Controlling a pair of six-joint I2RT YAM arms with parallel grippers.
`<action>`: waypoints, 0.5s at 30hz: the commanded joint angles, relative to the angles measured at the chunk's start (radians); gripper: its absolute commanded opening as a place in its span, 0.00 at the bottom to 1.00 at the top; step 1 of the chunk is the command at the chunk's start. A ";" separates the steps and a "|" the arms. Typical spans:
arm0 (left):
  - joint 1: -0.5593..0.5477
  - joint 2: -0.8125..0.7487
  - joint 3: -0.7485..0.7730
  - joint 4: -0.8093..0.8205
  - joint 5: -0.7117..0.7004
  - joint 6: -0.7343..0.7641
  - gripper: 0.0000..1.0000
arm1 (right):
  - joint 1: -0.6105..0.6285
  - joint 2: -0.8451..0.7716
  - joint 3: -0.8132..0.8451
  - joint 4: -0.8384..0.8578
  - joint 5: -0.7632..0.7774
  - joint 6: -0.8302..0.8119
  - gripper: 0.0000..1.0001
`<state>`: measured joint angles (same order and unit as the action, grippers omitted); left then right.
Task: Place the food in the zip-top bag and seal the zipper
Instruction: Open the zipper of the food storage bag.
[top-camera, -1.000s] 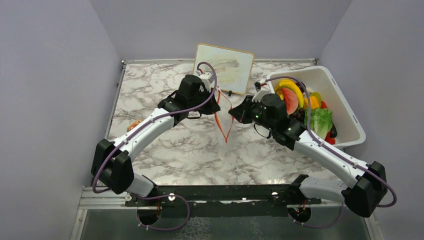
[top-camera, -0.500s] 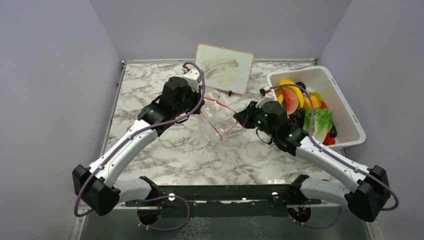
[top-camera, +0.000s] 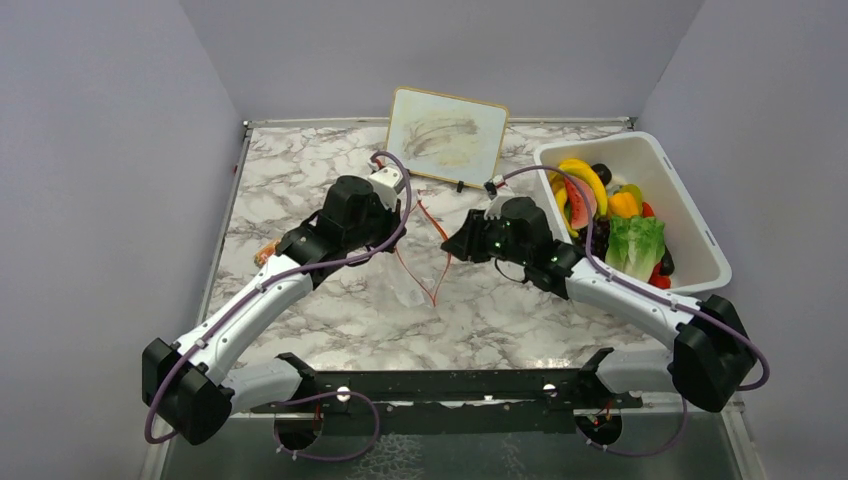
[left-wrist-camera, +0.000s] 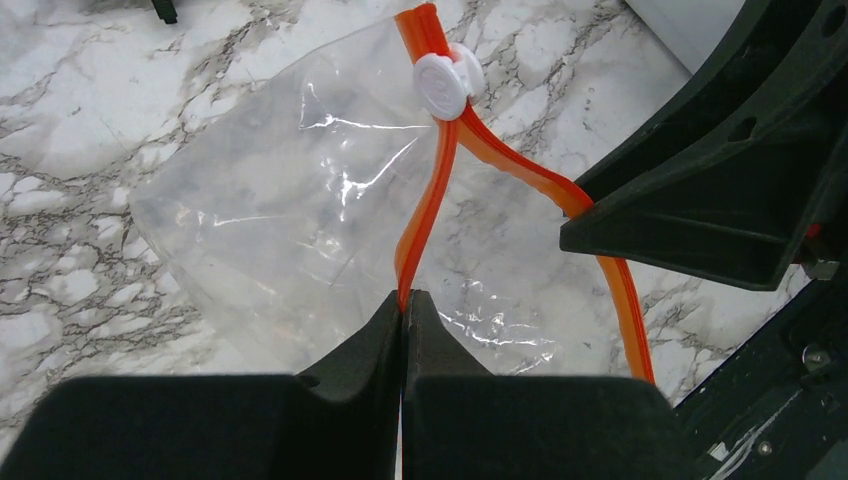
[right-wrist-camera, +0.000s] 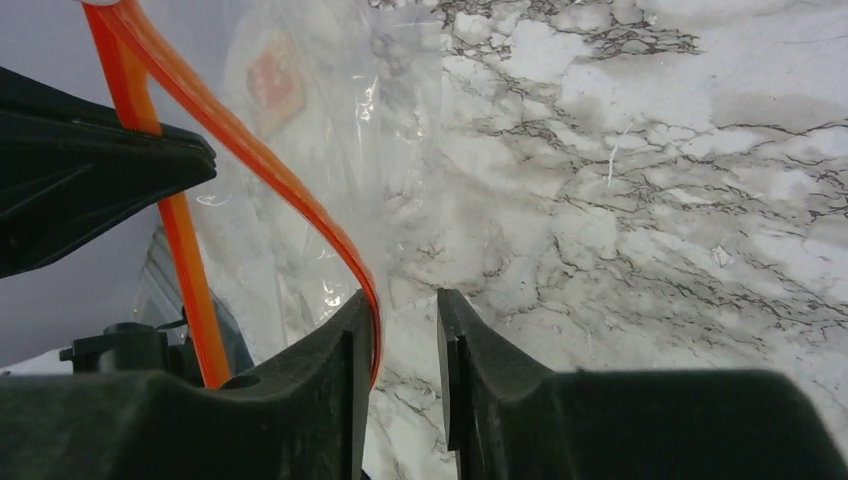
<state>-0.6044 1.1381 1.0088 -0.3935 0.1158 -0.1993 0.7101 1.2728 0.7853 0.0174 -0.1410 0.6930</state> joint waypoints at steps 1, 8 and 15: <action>0.002 -0.011 -0.012 0.040 0.039 0.032 0.00 | 0.002 -0.007 0.098 -0.050 -0.024 -0.100 0.37; 0.002 -0.032 -0.085 0.090 0.063 0.041 0.00 | 0.001 -0.052 0.177 -0.171 -0.009 -0.167 0.62; 0.002 -0.033 -0.092 0.069 0.023 0.075 0.00 | 0.002 -0.110 0.279 -0.368 0.231 -0.265 0.71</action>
<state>-0.6041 1.1313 0.9195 -0.3443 0.1436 -0.1585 0.7105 1.2083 0.9855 -0.2035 -0.0963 0.5087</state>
